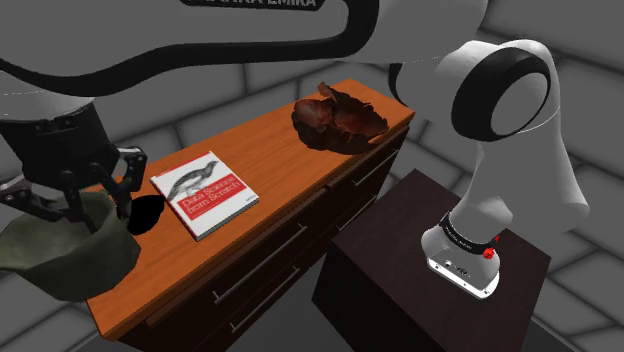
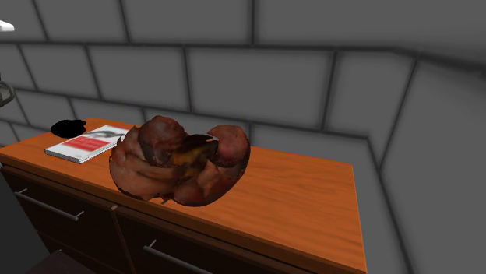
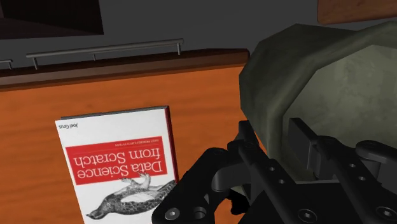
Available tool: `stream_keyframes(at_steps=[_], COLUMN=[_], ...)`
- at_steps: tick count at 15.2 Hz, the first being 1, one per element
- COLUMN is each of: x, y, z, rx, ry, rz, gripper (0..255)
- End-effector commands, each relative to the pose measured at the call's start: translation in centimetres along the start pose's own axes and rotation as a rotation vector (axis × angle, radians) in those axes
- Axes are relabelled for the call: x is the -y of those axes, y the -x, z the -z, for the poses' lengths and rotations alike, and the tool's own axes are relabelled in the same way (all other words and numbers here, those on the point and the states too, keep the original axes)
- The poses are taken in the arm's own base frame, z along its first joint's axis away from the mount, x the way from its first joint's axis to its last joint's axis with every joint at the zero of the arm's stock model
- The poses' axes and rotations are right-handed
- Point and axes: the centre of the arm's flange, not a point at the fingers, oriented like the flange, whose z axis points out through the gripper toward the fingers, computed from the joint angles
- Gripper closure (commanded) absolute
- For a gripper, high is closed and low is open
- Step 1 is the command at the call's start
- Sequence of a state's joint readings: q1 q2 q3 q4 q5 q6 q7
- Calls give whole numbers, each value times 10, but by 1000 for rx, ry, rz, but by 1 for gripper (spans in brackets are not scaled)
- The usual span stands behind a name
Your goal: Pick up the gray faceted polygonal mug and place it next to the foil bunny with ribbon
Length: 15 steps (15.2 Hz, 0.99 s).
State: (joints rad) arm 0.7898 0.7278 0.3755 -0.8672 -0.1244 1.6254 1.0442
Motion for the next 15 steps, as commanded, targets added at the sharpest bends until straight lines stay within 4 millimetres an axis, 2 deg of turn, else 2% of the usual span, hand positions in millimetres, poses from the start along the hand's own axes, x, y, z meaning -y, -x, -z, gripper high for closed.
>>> stream_keyframes(at_steps=[1,15], x=[0,-9], y=[0,-6], z=[-10,-83], rx=[-1,-1], ry=[-2,-2], rz=[0,0], gripper=[255,255])
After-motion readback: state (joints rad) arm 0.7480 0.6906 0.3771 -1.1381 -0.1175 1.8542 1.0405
